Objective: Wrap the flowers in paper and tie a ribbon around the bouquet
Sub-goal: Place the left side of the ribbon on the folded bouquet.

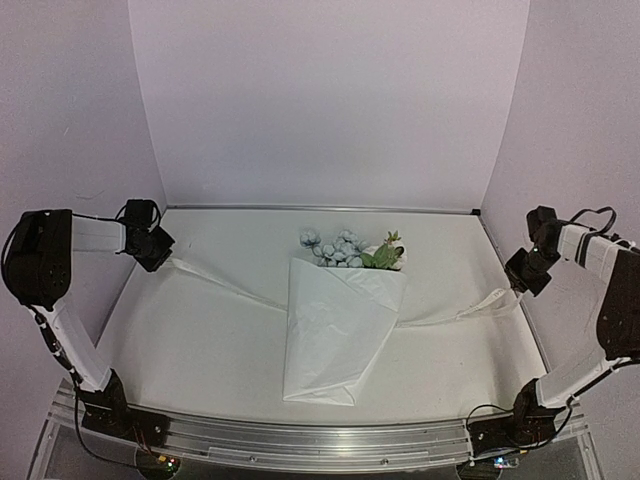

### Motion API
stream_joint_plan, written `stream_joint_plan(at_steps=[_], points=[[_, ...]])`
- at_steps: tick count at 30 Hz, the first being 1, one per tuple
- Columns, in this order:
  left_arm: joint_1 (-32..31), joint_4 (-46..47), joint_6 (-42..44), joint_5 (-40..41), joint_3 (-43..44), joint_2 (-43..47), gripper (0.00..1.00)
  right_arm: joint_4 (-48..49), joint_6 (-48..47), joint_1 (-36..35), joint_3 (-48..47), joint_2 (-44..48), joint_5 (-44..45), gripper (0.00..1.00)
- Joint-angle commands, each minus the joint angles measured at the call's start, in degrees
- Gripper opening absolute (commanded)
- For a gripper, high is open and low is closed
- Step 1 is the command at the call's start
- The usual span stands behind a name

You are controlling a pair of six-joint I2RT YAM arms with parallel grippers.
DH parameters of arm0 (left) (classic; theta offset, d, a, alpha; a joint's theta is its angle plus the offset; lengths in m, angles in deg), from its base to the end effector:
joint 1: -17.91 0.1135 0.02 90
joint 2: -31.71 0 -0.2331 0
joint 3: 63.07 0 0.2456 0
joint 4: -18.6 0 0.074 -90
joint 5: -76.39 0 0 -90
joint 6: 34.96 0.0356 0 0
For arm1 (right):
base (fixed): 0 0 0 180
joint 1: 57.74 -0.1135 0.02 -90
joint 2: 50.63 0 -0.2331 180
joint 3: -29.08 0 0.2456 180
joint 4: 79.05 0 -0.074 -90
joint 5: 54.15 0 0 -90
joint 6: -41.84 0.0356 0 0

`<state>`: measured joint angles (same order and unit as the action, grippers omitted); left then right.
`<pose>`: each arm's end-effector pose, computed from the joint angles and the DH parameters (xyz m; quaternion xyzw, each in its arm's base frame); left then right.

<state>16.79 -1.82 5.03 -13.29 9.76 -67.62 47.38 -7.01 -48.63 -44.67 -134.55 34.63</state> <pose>0.3524 -0.0067 0.1539 -0.3859 0.8464 -0.1561 0.3323 0.2821 -0.0445 0.2036 0.4114 0.8827 0.0727 0.2155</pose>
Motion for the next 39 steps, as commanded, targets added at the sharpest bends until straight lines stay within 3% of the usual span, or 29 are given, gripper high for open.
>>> stream_joint_plan(at_steps=[1,5,10,13,18,25,34,39], points=[[-1.85,8.94,5.29,-3.22,-1.64,7.79,0.0,0.46,-0.38,-2.55,4.48,7.3,-4.23,0.0],[-10.43,14.03,13.76,-7.64,-1.12,12.27,0.0,0.69,-1.91,-8.02,6.14,9.89,-5.92,0.0],[-33.86,17.73,32.97,-14.14,3.45,12.88,0.0,0.19,-2.42,-14.55,4.58,8.45,-7.41,0.0],[-49.04,10.9,42.86,-14.64,11.31,6.93,0.0,-0.1,-2.57,-15.95,2.93,6.56,-8.87,0.0],[-63.57,-3.76,53.49,-15.34,26.26,-8.09,0.0,-1.65,-3.55,-17.67,-0.17,3.62,-9.59,0.0],[-66.48,-11.17,60.79,-14.35,39.91,-22.33,0.0,-3.95,-5.01,-19.16,-5.35,-0.85,-9.9,0.0],[-66.85,-14.48,66.88,-14.06,49.42,-29.31,0.0,-6.2,-5.64,-19.53,-16.47,-8.03,-12.23,0.0],[-66.88,-14.6,69.28,-18.81,54.85,-31.56,0.0,-7.3,-5.54,-19.58,-21.3,-9.75,-12.36,0.0]])
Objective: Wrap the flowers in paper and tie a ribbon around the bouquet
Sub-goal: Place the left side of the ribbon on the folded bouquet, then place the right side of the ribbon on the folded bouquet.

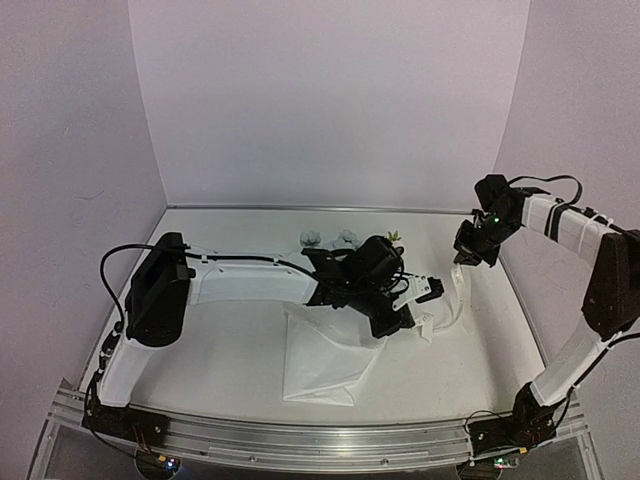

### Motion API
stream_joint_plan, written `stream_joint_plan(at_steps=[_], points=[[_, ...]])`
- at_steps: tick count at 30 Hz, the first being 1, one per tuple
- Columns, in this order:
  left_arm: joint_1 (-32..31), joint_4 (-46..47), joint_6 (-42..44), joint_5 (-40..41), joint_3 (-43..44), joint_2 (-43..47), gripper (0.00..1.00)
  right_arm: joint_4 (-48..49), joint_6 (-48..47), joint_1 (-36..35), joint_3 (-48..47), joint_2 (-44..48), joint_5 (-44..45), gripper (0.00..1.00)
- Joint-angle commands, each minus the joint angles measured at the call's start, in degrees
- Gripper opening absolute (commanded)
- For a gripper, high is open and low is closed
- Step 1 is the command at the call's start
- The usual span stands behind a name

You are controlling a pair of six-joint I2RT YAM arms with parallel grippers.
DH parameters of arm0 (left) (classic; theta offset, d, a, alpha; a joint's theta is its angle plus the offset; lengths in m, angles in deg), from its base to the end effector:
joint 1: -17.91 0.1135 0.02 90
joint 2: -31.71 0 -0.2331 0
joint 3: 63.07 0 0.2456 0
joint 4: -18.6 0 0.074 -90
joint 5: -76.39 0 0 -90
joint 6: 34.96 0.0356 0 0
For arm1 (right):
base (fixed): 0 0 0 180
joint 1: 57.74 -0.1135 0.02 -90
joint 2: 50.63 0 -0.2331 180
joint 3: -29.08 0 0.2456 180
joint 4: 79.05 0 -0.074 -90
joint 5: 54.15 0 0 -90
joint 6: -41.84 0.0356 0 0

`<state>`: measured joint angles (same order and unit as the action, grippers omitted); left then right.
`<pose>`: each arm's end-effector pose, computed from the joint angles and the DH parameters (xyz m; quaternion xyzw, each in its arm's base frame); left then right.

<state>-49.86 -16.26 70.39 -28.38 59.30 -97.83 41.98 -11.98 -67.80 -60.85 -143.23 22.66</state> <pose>0.1780 -0.4594 0.1900 0.6402 0.6433 -0.2834 0.3098 0.3211 0.0652 0.2393 0.1902 0.9446 0.1980 0.1801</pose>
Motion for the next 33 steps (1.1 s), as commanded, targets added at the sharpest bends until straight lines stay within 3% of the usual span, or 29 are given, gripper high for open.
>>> stream_joint_plan(at_steps=[1,3,6,7,11,14,18,22,25,29,33], points=[[-0.26,-0.19,4.48,-5.07,6.06,-1.76,0.0,-2.47,-0.91,-0.42,-5.99,-1.51,-0.72,0.0],[-0.4,-0.49,5.14,-6.55,7.12,-2.96,0.01,-3.23,-1.41,-0.42,-7.75,-2.3,-1.56,0.0],[-0.42,0.01,4.11,-6.09,9.02,-5.37,0.09,-3.4,-1.49,-0.66,-8.3,-2.44,-2.5,0.0],[-0.4,0.73,3.42,-5.34,9.45,-6.04,0.14,-3.43,-1.62,-0.83,-8.24,-2.27,-2.59,0.0],[0.45,6.64,-2.27,-3.61,9.56,-5.93,0.49,-3.42,-2.34,-1.31,-8.0,-2.12,-3.18,0.0],[1.96,9.74,-8.03,-3.69,8.39,-3.25,0.62,-3.33,-3.27,-1.32,-7.72,-1.84,-3.79,0.0],[5.62,19.85,-18.29,-6.17,-4.31,7.37,0.73,-2.07,-4.58,-1.39,-7.82,-1.3,-4.9,0.0],[11.62,28.77,-30.1,-4.62,-20.09,20.87,0.74,-0.01,-5.69,-3.72,-10.14,-1.01,-7.67,0.0],[17.42,32.0,-39.66,-1.58,-33.81,29.73,0.74,0.0,-8.96,-10.33,-12.03,-0.23,-8.67,0.0],[25.2,28.11,-46.83,0.47,-44.86,39.47,0.7,0.21,-15.66,-23.59,-9.05,2.89,-11.9,0.0],[31.14,21.92,-48.22,-0.1,-50.65,43.9,0.69,-0.09,-20.7,-34.21,-1.6,4.74,-15.21,0.0]])
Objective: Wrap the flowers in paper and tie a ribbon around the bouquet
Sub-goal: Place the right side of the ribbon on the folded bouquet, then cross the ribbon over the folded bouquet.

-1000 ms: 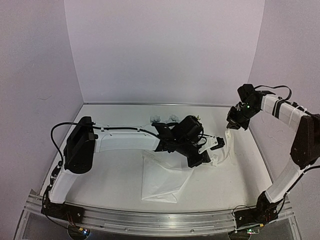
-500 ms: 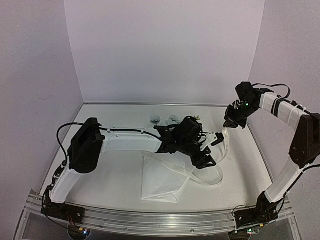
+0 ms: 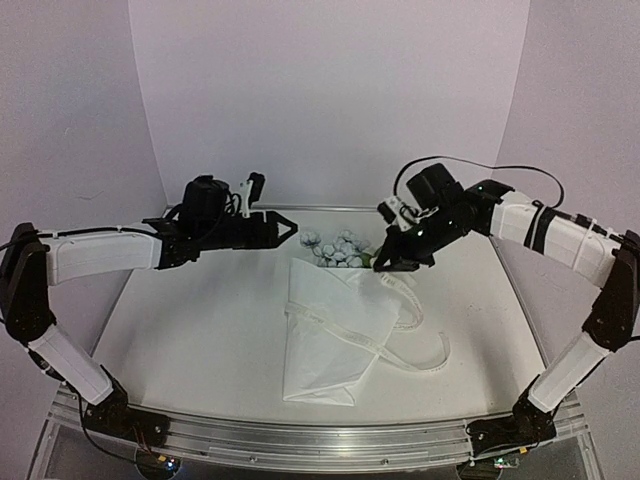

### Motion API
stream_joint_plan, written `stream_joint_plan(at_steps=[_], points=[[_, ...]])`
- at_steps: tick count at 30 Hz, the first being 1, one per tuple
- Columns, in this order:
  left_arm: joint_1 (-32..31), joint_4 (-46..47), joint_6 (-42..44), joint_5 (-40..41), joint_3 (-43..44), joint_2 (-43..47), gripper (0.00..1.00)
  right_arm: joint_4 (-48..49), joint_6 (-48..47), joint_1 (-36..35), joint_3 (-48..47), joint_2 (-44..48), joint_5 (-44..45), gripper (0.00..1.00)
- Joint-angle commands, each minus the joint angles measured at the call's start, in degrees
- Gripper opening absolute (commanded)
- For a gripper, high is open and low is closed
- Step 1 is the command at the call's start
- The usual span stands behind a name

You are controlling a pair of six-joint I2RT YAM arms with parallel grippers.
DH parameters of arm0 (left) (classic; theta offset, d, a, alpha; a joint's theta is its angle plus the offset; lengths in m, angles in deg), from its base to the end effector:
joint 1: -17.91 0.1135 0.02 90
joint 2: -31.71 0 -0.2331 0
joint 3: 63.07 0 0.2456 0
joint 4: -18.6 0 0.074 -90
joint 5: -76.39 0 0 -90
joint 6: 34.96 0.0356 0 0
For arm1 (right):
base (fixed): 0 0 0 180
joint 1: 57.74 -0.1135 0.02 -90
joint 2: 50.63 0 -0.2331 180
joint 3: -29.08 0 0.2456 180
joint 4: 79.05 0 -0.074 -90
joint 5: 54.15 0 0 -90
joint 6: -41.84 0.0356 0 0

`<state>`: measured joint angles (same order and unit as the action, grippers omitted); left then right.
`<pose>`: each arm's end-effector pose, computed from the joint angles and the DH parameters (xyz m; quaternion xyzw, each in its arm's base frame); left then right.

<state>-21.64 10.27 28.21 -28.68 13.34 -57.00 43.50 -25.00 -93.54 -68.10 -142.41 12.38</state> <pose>0.2687 -0.2339 0.2560 0.1645 0.8019 -0.3991 0.4131 0.2653 0.2088 0.2855 -0.1677 0.9130 0.3241 0.1825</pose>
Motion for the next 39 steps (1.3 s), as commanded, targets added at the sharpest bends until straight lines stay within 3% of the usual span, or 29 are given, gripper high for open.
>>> stream_joint_plan(at_steps=[1,4,6,8,11,14,16,23,26,29,39], points=[[3.84,-6.53,-5.82,-0.33,-4.77,2.97,0.68,-1.98,-8.31,-9.73,7.47,3.82,-4.98,0.0],[4.82,-10.51,-4.81,-2.95,-3.26,0.68,0.66,-3.0,-8.21,-10.27,11.66,2.61,-5.05,0.0],[4.83,-11.79,-4.56,-5.28,-1.74,-1.77,0.64,-4.76,-8.11,-10.29,11.93,1.46,-4.92,0.06],[4.84,-12.09,-4.67,-7.14,-0.85,-3.55,0.64,-6.95,-8.05,-10.32,10.85,0.04,-5.04,0.28],[4.83,-12.21,-4.72,-8.41,-0.34,-4.82,0.64,-8.91,-7.69,-10.29,9.54,-0.37,-1.5,0.54],[4.83,-12.07,-4.54,-9.1,-0.7,-4.79,0.64,-10.84,-7.14,-10.26,7.53,-0.44,2.44,0.73],[4.83,-12.25,-4.35,-9.36,-0.86,-4.63,0.63,-12.97,-5.83,-10.26,4.89,-1.64,4.62,0.78],[4.84,-13.42,-3.99,-8.07,-2.1,-2.95,0.62,-14.68,1.91,-14.64,-6.29,-12.4,14.88,0.73],[4.96,-14.66,-4.28,-6.65,-2.05,-2.18,0.6,-14.79,6.75,-14.89,-11.6,-17.63,16.95,0.63],[5.02,-15.74,-4.75,-5.78,-2.12,-1.63,0.59,-14.79,10.34,-15.13,-15.15,-21.6,18.23,0.59],[4.84,-17.39,-1.27,-8.74,-2.59,-0.81,0.56,-14.8,15.5,-15.44,-21.48,-29.69,20.07,0.58]])
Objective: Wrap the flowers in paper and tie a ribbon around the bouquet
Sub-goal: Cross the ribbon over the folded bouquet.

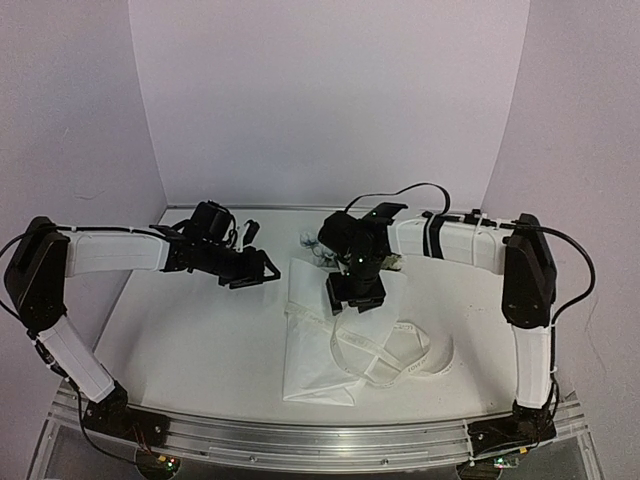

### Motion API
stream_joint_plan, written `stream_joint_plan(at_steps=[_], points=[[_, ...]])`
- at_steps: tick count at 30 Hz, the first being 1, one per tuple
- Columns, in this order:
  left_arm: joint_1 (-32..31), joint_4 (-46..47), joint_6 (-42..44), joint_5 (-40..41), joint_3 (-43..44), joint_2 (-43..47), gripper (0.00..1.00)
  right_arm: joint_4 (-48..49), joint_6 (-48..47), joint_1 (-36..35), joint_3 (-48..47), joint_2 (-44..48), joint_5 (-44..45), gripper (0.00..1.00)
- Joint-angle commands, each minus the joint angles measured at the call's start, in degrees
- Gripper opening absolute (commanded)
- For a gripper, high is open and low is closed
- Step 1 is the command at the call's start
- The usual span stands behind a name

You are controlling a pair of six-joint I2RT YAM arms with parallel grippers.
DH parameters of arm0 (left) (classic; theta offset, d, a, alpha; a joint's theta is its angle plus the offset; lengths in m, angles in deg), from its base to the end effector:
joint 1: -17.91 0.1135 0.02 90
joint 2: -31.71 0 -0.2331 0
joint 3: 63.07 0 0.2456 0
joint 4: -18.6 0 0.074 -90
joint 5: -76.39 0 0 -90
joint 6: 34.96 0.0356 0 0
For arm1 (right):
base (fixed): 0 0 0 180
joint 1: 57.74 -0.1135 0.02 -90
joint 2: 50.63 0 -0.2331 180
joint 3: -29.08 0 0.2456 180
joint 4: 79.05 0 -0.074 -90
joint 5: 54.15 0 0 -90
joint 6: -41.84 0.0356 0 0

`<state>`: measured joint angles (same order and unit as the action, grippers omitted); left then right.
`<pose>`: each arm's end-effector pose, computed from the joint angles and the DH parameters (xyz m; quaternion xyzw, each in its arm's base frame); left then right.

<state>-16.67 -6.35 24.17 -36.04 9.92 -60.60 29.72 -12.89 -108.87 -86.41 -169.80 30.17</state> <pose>0.2703 -0.2029 0.1905 0.1048 0.9009 -0.3568 0.2238 0.2528 0.3192 0.1956 -0.1430 0.9798 0.1256 0.0620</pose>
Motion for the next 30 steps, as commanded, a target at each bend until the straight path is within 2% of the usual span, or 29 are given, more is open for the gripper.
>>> stream_joint_plan(at_steps=[1,5,7,11,14,15,19,23,27,30], points=[[-0.13,-1.04,3.24,-1.39,0.68,2.83,0.56,-1.02,3.72,-0.18,-3.62,-2.85,2.02,0.58],[-1.63,-2.46,5.72,-0.86,1.01,3.13,0.56,-1.03,5.18,-0.19,-3.87,-4.59,1.74,0.53],[-2.85,-3.35,7.23,0.65,1.54,3.09,0.56,-0.94,5.33,-0.19,-3.76,-4.87,1.71,0.47],[-4.94,-4.3,9.17,2.13,2.48,1.87,0.56,-0.81,4.95,-0.19,-4.92,-5.52,0.94,0.25],[-6.5,-4.26,11.86,2.76,2.87,1.49,0.56,-0.83,3.89,-0.13,-5.31,-4.86,0.75,0.03],[-7.37,-4.46,12.95,3.32,3.15,1.45,0.56,-0.83,3.47,-0.11,-5.1,-4.28,0.76,0.0],[-10.99,-5.9,19.72,5.97,5.17,0.72,0.56,-0.69,0.49,-0.11,-3.53,-0.05,-0.68,0.0],[-11.29,-8.42,24.28,6.56,7.48,-1.59,0.55,2.39,-1.96,-0.14,0.73,6.43,-5.76,0.0],[-10.99,-12.5,22.0,12.36,10.99,-4.69,0.54,12.18,-0.97,-0.12,9.09,12.1,-14.85,0.0],[-9.16,-11.85,17.23,12.82,10.07,-4.14,0.54,18.6,2.05,-0.19,12.72,13.57,-22.42,0.0]])
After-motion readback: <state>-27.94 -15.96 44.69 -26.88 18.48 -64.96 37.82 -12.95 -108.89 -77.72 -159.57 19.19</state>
